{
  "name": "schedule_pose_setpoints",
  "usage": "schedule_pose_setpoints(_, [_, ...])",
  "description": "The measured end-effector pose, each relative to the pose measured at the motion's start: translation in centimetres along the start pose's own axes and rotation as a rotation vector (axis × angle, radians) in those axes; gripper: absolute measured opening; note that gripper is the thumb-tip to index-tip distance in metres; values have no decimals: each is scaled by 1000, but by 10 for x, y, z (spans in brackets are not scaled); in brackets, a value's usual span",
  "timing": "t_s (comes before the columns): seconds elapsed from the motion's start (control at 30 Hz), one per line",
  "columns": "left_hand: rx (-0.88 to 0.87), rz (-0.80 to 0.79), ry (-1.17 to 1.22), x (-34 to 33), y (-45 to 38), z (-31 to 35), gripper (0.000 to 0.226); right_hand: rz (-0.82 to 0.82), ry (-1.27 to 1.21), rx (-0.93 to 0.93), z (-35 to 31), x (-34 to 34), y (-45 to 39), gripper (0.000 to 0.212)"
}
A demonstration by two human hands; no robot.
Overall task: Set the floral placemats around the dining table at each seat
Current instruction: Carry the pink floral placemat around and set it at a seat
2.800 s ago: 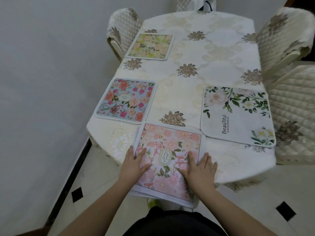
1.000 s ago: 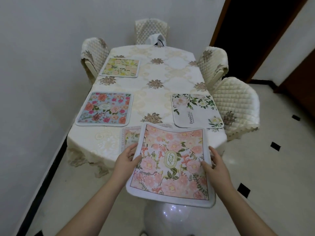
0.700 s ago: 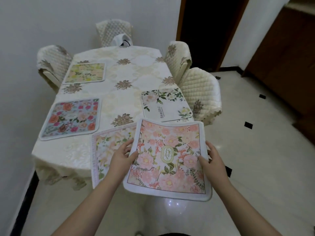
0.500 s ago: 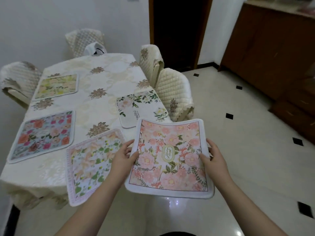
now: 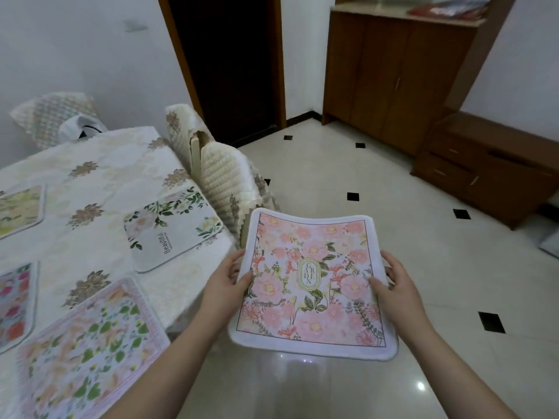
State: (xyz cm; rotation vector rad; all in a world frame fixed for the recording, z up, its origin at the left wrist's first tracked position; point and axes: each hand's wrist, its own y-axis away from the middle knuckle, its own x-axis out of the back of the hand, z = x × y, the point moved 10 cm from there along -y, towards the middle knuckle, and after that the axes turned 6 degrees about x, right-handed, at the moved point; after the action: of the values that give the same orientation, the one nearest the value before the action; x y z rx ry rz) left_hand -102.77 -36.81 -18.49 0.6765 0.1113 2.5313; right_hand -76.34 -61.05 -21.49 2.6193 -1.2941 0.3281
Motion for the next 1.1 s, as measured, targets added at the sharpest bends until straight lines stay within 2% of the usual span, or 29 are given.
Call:
schedule_pose_setpoints(0.27, [-49,-64,-13,-38,-50,32,46,99,30,-31,13,22,-35,54])
schedule_pose_setpoints(0.8, [-120,-177,-4,-64,-230,80,45,263,28,-65,-21,5,-162,51])
schedule_pose_setpoints(1.1, [-57,-228,21,-113,-292,95,44,285,69,-99,-4,23,-228,51])
